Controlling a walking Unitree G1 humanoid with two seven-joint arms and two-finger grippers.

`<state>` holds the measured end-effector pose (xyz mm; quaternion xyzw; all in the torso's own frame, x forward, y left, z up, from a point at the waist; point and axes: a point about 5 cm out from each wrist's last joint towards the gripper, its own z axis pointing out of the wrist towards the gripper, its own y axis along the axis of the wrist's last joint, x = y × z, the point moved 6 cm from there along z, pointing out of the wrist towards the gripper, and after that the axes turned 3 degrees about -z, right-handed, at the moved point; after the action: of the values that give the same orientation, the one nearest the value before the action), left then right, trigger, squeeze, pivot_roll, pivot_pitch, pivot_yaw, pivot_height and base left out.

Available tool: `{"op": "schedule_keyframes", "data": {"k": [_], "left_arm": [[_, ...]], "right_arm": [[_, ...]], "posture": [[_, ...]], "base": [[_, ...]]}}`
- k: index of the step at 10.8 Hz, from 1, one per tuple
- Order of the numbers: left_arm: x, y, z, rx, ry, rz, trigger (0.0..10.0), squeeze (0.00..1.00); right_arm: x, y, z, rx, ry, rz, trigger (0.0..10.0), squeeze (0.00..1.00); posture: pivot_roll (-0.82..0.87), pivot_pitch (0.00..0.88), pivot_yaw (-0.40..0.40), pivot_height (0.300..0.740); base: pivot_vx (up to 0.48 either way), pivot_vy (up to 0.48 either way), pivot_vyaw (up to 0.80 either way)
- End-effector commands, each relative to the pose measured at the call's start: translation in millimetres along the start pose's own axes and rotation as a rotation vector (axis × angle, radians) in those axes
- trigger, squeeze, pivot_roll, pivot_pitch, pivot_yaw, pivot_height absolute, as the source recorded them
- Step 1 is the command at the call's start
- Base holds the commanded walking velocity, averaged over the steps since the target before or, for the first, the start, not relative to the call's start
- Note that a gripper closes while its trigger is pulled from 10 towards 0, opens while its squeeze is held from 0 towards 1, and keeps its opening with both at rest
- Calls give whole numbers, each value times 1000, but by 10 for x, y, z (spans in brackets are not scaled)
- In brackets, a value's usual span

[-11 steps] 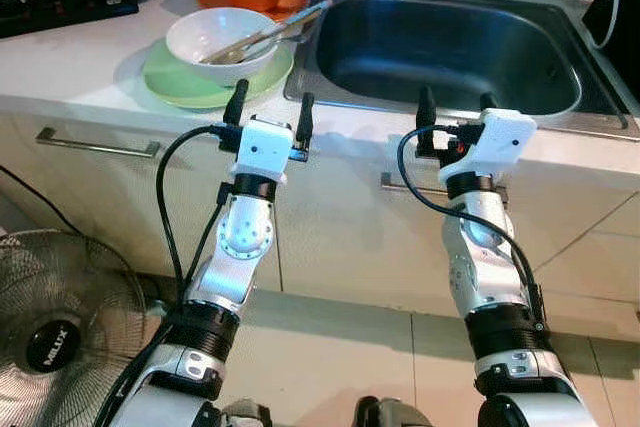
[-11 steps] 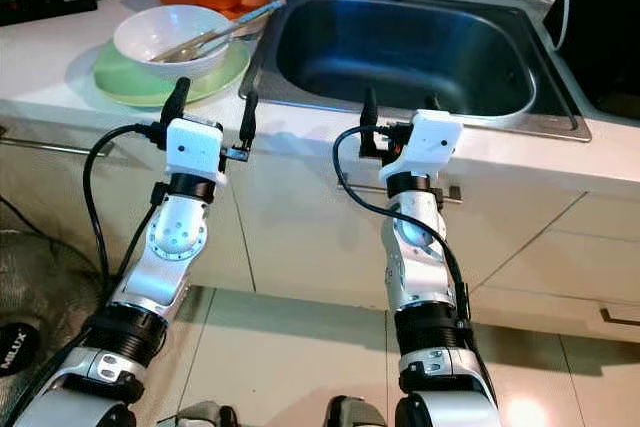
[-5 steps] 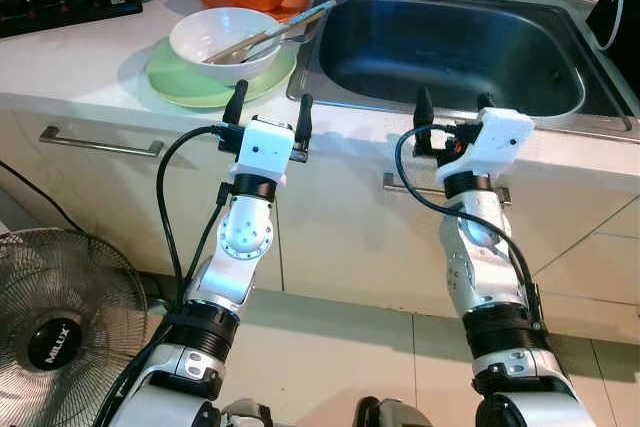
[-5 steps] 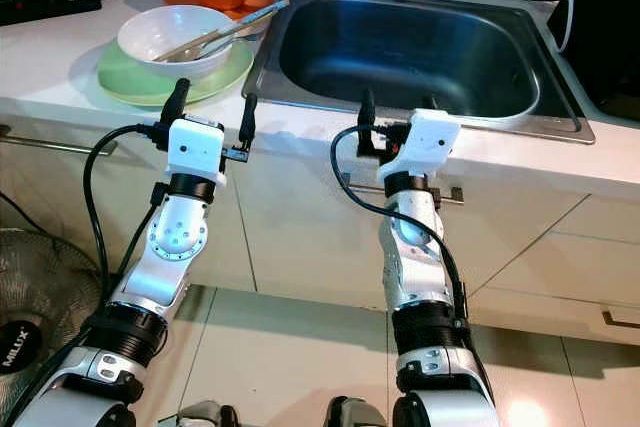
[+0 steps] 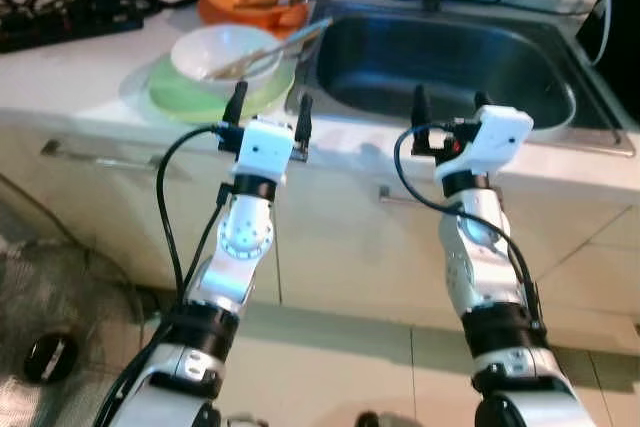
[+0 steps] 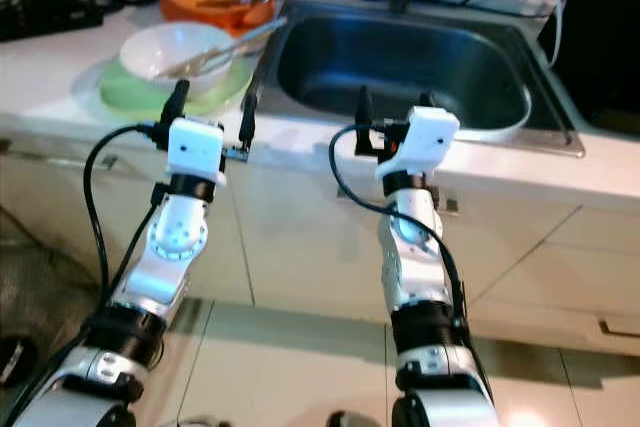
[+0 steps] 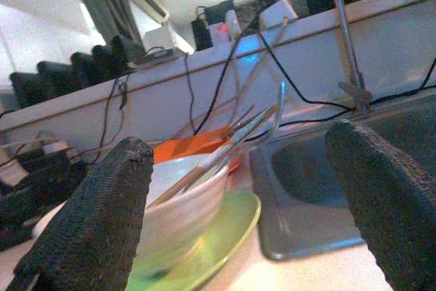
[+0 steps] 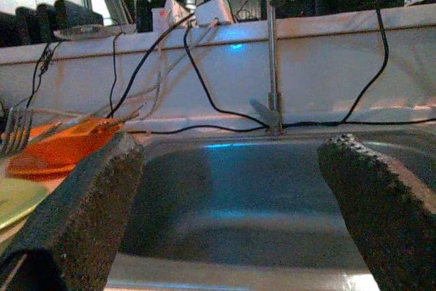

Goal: Kitchen organization

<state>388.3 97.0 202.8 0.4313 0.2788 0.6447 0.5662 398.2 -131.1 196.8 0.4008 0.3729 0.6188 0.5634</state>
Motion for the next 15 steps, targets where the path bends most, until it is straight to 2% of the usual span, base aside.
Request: {"op": "schedule_keyframes", "data": {"k": [1,9,12,14,15], "left_arm": [[-1,38,26,-10,12,-2,10000,0],[-4,59,13,-14,8,-5,10000,0],[-42,63,-3,-14,-10,-11,10000,0],[-55,61,-9,-11,-17,-13,10000,0],[-69,66,-16,-12,-24,-16,10000,0]], "right_arm": [[-24,23,12,-7,-6,6,10000,0],[-2,-8,-8,6,4,13,10000,0],[8,-15,-16,10,6,18,10000,0],[11,-12,-16,9,9,20,10000,0],[17,-26,-13,18,7,32,10000,0]], "posture": [[42,76,-29,740],[41,93,-32,740],[44,99,-35,740],[45,102,-37,740],[46,102,-37,740]], "base": [[307,0,-456],[316,0,0],[320,0,-652],[319,0,0],[322,0,-800]]}}
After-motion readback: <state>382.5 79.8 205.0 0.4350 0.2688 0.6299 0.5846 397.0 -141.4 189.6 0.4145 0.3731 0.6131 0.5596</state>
